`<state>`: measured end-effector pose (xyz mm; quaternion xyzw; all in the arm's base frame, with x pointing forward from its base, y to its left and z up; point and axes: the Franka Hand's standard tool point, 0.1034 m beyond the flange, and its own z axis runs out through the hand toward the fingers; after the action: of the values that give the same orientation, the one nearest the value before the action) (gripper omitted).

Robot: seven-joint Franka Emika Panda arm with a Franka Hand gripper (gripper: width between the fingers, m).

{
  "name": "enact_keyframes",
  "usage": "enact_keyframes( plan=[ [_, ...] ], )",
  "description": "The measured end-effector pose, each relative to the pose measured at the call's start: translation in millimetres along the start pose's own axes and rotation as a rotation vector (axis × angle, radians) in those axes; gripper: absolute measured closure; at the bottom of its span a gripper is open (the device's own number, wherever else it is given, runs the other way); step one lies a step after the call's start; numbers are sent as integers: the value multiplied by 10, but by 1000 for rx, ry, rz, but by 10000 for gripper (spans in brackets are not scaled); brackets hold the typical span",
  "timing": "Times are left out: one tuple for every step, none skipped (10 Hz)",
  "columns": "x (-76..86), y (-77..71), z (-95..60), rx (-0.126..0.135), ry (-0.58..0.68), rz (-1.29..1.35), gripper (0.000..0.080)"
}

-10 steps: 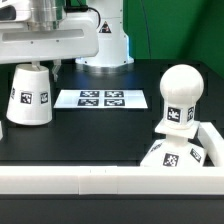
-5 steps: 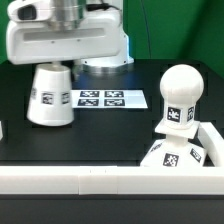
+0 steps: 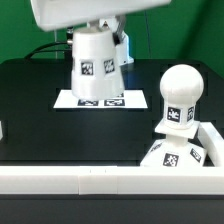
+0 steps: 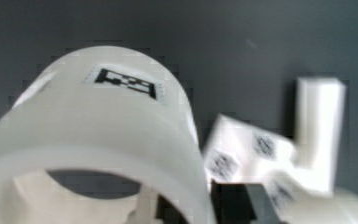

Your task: Assemble lamp

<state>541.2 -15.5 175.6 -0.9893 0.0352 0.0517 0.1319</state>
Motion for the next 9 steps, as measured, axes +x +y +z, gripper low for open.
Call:
enact_keyframes(
  plan=[
    [118,-62,-130,12,31,-1,755],
    [110,-51,-112,10,30,-2,755],
    [109,-48,-103,9,28,-1,755],
    [109,-47,-102,9,28,-1,755],
    [109,-47,-101,9,28,-1,755],
    [109,-61,-104,10,28,-1,755],
    [111,-188,-155,17,27,26,755],
    [181,-382,-242,26,25,76,755],
    [320,-558,-338,31,39,106,755]
  ],
)
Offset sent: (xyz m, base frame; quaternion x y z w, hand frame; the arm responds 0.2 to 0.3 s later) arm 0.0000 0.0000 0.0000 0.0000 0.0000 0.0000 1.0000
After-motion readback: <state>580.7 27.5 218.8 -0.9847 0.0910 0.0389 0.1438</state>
